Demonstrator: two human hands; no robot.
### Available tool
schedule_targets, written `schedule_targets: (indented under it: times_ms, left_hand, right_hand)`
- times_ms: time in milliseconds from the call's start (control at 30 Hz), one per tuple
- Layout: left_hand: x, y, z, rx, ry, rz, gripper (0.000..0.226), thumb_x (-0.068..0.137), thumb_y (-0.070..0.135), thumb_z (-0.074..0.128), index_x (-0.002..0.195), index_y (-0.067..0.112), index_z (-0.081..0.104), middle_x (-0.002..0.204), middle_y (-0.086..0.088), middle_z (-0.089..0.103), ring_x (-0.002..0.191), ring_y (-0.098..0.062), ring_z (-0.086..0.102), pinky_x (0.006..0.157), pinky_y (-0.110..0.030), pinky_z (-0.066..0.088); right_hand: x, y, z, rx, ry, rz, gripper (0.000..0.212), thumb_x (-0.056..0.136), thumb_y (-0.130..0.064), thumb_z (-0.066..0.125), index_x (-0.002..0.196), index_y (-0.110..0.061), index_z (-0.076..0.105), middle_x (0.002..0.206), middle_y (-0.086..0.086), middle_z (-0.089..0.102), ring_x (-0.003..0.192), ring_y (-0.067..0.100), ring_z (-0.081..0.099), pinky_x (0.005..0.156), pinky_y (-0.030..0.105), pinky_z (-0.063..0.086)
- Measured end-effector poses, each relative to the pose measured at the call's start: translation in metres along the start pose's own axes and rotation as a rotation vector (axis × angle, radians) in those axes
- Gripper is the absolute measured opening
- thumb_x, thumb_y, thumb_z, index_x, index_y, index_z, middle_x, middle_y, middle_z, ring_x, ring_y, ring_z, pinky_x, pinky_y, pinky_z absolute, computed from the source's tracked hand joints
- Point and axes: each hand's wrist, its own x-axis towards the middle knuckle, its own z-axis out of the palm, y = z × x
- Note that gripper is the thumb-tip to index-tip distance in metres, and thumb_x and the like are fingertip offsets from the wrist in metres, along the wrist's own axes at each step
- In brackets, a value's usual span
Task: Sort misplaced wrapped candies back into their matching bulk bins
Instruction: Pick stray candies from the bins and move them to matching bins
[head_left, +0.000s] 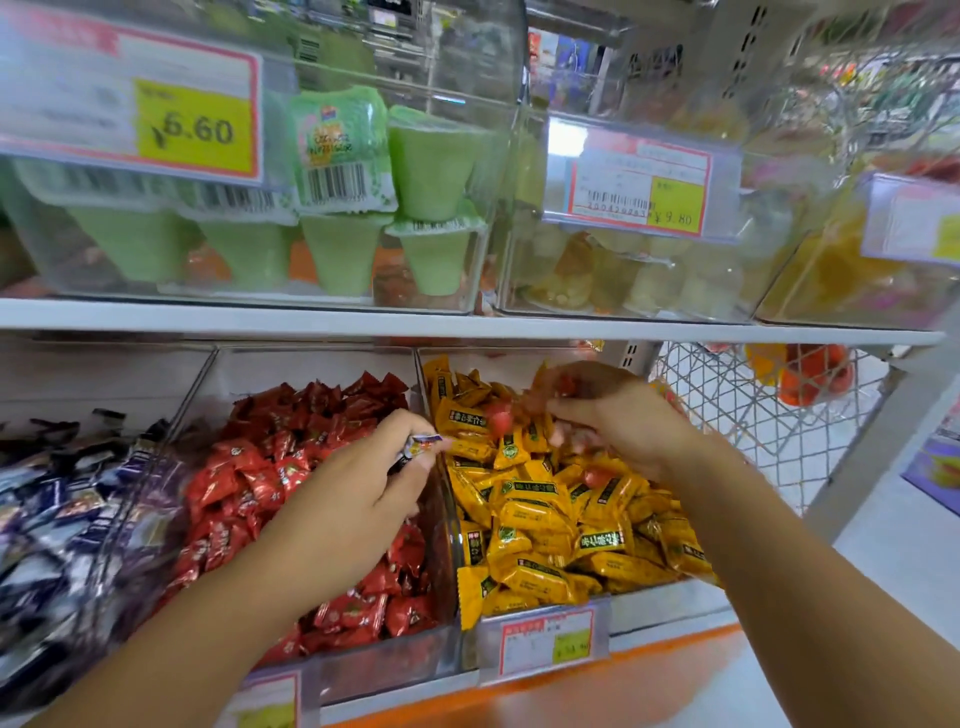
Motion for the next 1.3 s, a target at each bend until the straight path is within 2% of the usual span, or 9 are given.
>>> schedule_targets:
  times_ms: [167,267,367,567,767,867,1000,1100,1300]
  left_hand:
    - [-0.011,-0.002,-0.015,-0.001,0.024,-0.049,0.014,0.099,0.029,0.042,0.105,0.032,0.054,0.074,0.019,0.063,0.046,0.009,0.051,0.044,-0.011,0.035]
    - [-0.015,-0.006,-0.023,0.013,0.026,-0.070,0.016,0.100,0.030,0.041,0.103,0.031,0.056,0.074,0.010,0.063,0.050,0.009,0.053,0.047,-0.012,0.037]
    - [-0.016,-0.007,-0.028,0.016,0.021,-0.099,0.015,0.100,0.029,0.040,0.100,0.030,0.055,0.076,0.038,0.058,0.055,0.012,0.054,0.047,-0.010,0.037]
    - [-0.017,-0.010,-0.033,0.044,0.007,-0.104,0.015,0.100,0.034,0.040,0.096,0.034,0.055,0.079,0.034,0.059,0.063,0.008,0.057,0.049,-0.014,0.039]
    - [-0.022,-0.009,-0.037,0.072,-0.075,-0.096,0.014,0.101,0.027,0.041,0.097,0.031,0.054,0.074,0.040,0.057,0.053,0.009,0.054,0.047,-0.012,0.038]
    - [-0.024,-0.010,-0.038,0.075,-0.105,-0.115,0.014,0.101,0.026,0.042,0.097,0.031,0.055,0.069,0.039,0.058,0.050,0.008,0.053,0.047,-0.010,0.037]
    - [-0.022,-0.008,-0.038,0.055,-0.112,-0.117,0.018,0.101,0.031,0.043,0.092,0.028,0.058,0.066,0.036,0.059,0.048,0.007,0.053,0.046,-0.009,0.036]
    - [-0.020,-0.006,-0.039,0.034,-0.111,-0.104,0.018,0.100,0.032,0.042,0.094,0.028,0.058,0.068,0.038,0.058,0.046,0.008,0.052,0.043,-0.009,0.036]
    - [-0.017,-0.008,-0.035,0.039,-0.133,-0.098,0.015,0.100,0.032,0.043,0.096,0.032,0.057,0.068,0.039,0.058,0.045,0.009,0.052,0.041,-0.011,0.035]
  right_hand:
    - [0.003,0.004,0.016,-0.019,0.008,0.014,0.027,0.093,0.000,0.055,0.119,-0.009,0.057,0.095,0.015,0.069,0.058,0.016,0.051,0.048,0.023,0.041]
    - [0.006,-0.006,0.021,-0.298,-0.019,-0.002,0.027,0.092,-0.010,0.055,0.108,-0.030,0.063,0.075,0.005,0.064,0.058,0.016,0.051,0.057,0.029,0.044]
    - [0.003,-0.023,0.034,-0.627,-0.193,-0.015,0.024,0.094,-0.023,0.053,0.112,-0.037,0.061,0.065,-0.012,0.054,0.056,0.013,0.046,0.055,0.022,0.040]
    - [0.016,-0.022,0.068,-1.073,-0.347,-0.094,0.035,0.089,-0.037,0.063,0.124,-0.032,0.060,0.131,-0.006,0.055,0.120,0.015,0.049,0.098,0.029,0.043]
    - [0.017,-0.036,0.063,-0.806,-0.072,-0.172,0.027,0.096,-0.037,0.055,0.115,-0.020,0.061,0.099,-0.007,0.063,0.080,0.007,0.055,0.062,0.015,0.040]
    - [0.024,-0.059,0.086,-0.619,-0.098,-0.242,0.031,0.095,-0.029,0.058,0.125,-0.023,0.060,0.111,-0.016,0.059,0.102,0.004,0.053,0.075,0.004,0.038]
    - [0.027,-0.072,0.097,-0.600,-0.192,-0.127,0.034,0.092,-0.046,0.056,0.118,-0.024,0.058,0.108,-0.011,0.058,0.108,0.015,0.055,0.090,0.027,0.043]
    - [0.018,-0.067,0.062,-0.916,-0.071,-0.060,0.031,0.100,-0.037,0.044,0.113,-0.015,0.061,0.107,0.010,0.065,0.105,0.031,0.060,0.087,0.041,0.051]
    - [-0.036,-0.024,0.011,-0.939,0.023,0.122,0.031,0.089,-0.028,0.066,0.119,-0.025,0.065,0.109,-0.007,0.066,0.089,0.007,0.057,0.075,0.020,0.040]
